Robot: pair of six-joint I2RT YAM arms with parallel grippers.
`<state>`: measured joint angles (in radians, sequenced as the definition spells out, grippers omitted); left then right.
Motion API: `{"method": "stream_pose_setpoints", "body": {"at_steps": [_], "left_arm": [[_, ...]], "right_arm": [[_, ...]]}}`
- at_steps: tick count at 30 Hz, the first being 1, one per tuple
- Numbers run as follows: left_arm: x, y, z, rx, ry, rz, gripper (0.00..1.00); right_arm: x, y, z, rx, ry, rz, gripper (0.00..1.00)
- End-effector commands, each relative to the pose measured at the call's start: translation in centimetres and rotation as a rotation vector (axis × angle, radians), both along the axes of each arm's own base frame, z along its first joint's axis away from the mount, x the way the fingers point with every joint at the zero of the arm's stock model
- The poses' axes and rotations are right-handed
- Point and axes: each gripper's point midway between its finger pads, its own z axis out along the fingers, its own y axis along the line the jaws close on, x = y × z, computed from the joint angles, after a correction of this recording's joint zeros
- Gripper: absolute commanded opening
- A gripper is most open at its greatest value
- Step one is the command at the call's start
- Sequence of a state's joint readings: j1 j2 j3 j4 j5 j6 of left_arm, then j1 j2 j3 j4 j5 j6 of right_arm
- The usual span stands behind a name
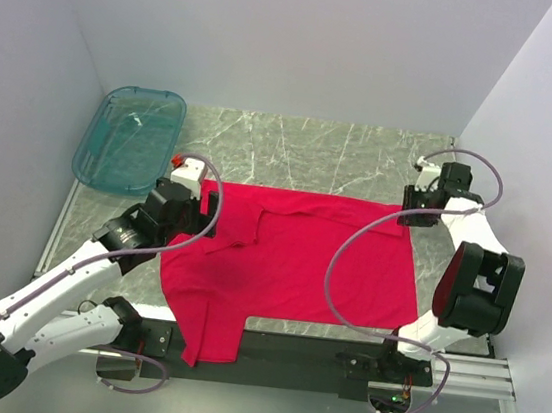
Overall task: Fold and stack the t-shirts
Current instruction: Fold the tshirt
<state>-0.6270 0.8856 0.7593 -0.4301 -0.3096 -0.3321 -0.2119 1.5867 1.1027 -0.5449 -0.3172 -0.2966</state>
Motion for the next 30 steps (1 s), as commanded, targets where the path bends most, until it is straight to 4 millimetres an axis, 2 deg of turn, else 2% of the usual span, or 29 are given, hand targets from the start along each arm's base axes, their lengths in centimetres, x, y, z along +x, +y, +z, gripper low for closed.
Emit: {"method": "stream_pose_setpoints", "body": {"at_steps": [1, 7, 14, 18, 28, 30], "left_arm": [[0.7, 0.2, 1.7, -0.036, -0.067, 0.033, 0.9], [0.7, 0.0, 2.0, -0.038, -0.076, 0.02, 0.9], [0.6, 0.1, 2.2, -0.047, -0.082, 0.022, 0.91], [0.6, 0.1, 2.2, -0.048, -0.08, 0.023, 0.91], [0.6, 0.0, 1.9, -0.046, -0.071, 0.023, 0.91], [0.6, 0.0, 2.0, -0.048, -0.072, 0.024, 0.91]], "right_arm": [[0.1, -1.8, -1.5, 0.048, 0.086, -0.179, 0.37], [-0.2, -1.9, -4.1, 0.113, 0.173, -0.23, 0.37], [0.7, -1.3, -4.3, 0.177, 0.18, -0.224, 0.36], [0.7, -1.0, -5.1, 0.199, 0.209, -0.222, 0.36], [0.6, -1.8, -5.7, 0.191, 0.224, -0.248, 0.31], [0.5, -1.8, -5.8, 0.193, 0.228, -0.249, 0.27]]}}
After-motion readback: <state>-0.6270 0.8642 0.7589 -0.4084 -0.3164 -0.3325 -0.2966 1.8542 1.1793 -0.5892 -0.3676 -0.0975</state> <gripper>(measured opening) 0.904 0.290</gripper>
